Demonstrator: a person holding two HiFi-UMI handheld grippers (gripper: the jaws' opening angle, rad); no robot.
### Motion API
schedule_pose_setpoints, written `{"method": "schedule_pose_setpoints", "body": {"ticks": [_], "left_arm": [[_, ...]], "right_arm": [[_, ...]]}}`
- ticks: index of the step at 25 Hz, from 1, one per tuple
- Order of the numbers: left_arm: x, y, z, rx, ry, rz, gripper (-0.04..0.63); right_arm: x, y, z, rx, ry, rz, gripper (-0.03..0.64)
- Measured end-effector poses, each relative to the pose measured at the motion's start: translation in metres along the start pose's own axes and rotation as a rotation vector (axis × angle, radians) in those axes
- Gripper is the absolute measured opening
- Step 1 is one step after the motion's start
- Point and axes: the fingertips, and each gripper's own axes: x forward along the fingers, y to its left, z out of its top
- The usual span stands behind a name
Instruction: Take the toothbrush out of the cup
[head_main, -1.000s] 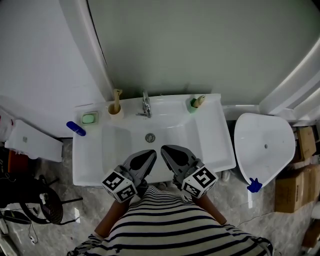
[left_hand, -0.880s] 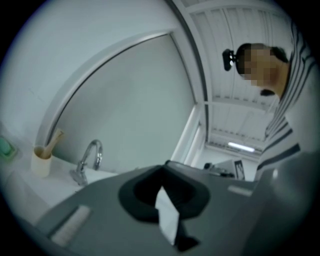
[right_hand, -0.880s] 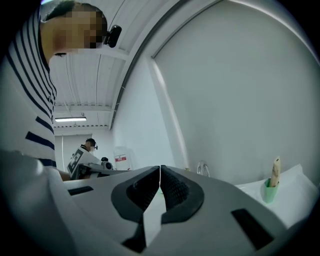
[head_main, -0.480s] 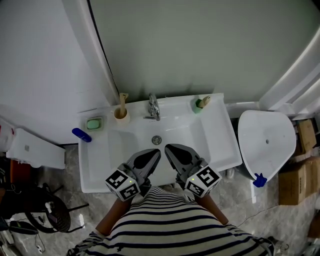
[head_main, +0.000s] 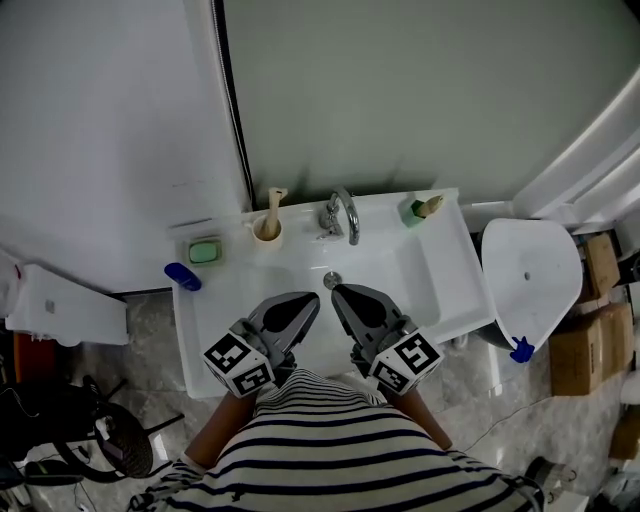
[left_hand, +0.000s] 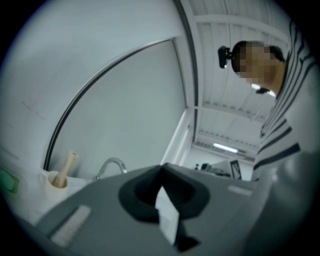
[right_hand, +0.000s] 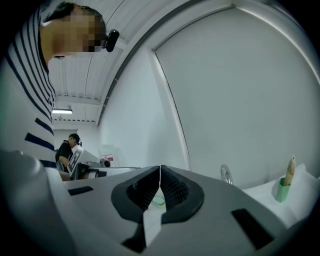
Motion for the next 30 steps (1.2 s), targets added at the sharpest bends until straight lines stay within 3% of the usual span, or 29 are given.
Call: {"method": "schedule_pose_setpoints", "body": {"ticks": [4,15,27,30], "left_arm": [[-0.021,0.013,0.013,0.049,-0.008,-0.035,0.008],[-0.037,0.035,0.024,0.245,0.065,-0.167,0.008],[-0.034,0.111,0.032,0.311,0.051,-0.029,0.014],[-0.029,0.125,0.029,0.312,0.070,-0.013,0.057]], "right_arm": [[0.019,0.010,-0.005,-0.003,0.001,-0.041,0.008],[0.046,0.014,-0.001,-0.054,0.005,-0.116,0.008],[0.058,0.008,-0.004,-0.073,0.063,-0.137,0.009],[0.063,0.006,-0.005,-0.073,0.076,-0.134,0.009]]}}
